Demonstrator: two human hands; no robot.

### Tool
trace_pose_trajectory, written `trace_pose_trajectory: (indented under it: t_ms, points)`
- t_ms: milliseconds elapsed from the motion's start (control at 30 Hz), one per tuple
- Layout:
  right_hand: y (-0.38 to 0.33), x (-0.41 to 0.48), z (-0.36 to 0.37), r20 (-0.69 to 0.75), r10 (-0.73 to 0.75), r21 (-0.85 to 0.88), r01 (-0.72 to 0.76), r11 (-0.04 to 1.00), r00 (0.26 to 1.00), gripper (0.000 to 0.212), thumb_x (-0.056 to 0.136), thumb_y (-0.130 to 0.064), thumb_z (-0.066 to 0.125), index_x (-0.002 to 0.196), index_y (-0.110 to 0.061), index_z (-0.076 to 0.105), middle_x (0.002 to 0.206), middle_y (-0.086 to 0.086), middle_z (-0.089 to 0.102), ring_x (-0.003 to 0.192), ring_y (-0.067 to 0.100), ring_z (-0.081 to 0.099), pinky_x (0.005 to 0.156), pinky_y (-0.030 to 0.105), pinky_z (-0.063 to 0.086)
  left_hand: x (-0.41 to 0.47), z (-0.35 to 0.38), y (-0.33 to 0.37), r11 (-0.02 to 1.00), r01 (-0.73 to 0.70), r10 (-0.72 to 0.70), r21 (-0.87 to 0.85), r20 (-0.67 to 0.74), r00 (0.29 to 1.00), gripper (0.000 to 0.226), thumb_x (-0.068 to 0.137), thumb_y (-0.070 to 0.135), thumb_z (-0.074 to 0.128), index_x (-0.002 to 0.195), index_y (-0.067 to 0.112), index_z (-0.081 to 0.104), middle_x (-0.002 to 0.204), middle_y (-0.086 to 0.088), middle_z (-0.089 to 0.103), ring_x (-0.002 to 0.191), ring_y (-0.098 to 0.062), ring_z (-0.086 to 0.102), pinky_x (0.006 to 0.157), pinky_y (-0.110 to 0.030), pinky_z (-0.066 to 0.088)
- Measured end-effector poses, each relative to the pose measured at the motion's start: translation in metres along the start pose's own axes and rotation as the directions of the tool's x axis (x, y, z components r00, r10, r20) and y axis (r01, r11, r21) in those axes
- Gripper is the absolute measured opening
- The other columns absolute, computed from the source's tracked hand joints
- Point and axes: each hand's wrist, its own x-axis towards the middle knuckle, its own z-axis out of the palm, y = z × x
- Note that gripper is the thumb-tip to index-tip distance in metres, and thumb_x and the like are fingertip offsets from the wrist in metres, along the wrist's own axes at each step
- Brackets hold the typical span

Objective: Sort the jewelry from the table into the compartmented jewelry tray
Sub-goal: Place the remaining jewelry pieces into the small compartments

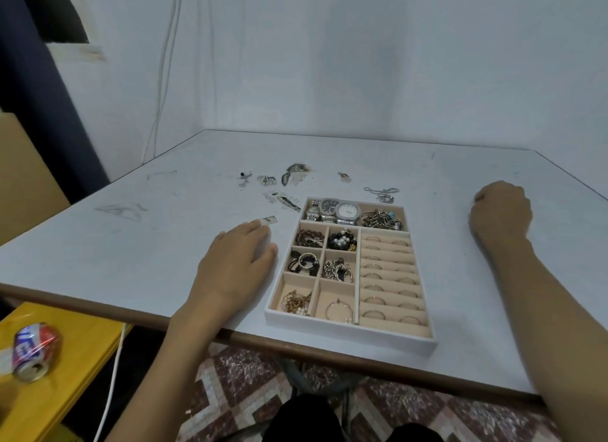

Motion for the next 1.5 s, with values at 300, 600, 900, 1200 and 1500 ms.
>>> trace_pose_trajectory:
  t_ms: [300,600,900,1200,1500]
  points:
    - [0.000,0.002,-0.002,-0.039,-0.009,0.055,0.011,0.998,0.999,0.035,0.077,0.023,0.050,0.099,0.005,0.071,0.105,0.029,0.064,0.103,0.043,0.056,0.083,0.042,0.050,0.046,-0.017,-0.009,0.989,0.133,-0.140,-0.068,-0.102,0.985,0.029,0.082,0.035,0.047,0.097,0.030,0.071,0.106,0.001,0.070,0.102,-0.026,0.060,0.082,-0.035,0.045]
    - [0.004,0.003,0.003,-0.056,-0.037,0.089,0.042,0.995,0.998,0.034,0.078,0.020,0.045,0.094,0.001,0.069,0.103,0.026,0.061,0.102,0.040,0.053,0.078,0.037,0.045,0.138,0.005,-0.033,0.987,0.140,-0.118,0.083,-0.227,0.967,0.030,0.092,0.018,0.045,0.117,0.017,0.062,0.123,-0.006,0.058,0.118,-0.030,0.048,0.089,-0.039,0.041]
    - [0.005,0.003,0.004,-0.043,-0.045,0.138,0.050,0.989,0.998,0.033,0.082,0.014,0.045,0.099,-0.001,0.069,0.106,0.024,0.062,0.108,0.037,0.050,0.077,0.032,0.039,0.156,0.021,-0.057,0.985,0.084,-0.050,0.152,-0.214,0.976,0.032,0.095,0.016,0.038,0.102,0.004,0.067,0.114,-0.017,0.060,0.104,-0.038,0.054,0.090,-0.043,0.041]
    - [0.002,0.002,-0.001,-0.048,0.014,0.266,-0.001,0.964,0.999,0.038,0.083,0.012,0.039,0.095,-0.006,0.070,0.102,0.018,0.063,0.095,0.033,0.057,0.072,0.032,0.043,0.155,0.021,-0.062,0.985,0.134,-0.094,0.105,-0.320,0.943,0.026,0.091,0.006,0.048,0.111,0.007,0.065,0.109,-0.018,0.061,0.106,-0.038,0.053,0.084,-0.041,0.043]
    - [-0.014,0.002,-0.011,0.078,0.201,0.632,-0.204,0.748,0.977,0.043,0.081,0.011,0.039,0.097,-0.012,0.072,0.090,0.008,0.061,0.054,0.009,0.044,0.039,0.007,0.035,0.152,0.022,-0.062,0.945,0.204,-0.117,0.255,-0.318,0.941,0.030,0.097,0.016,0.045,0.118,0.004,0.062,0.113,-0.025,0.058,0.109,-0.041,0.047,0.086,-0.044,0.038]
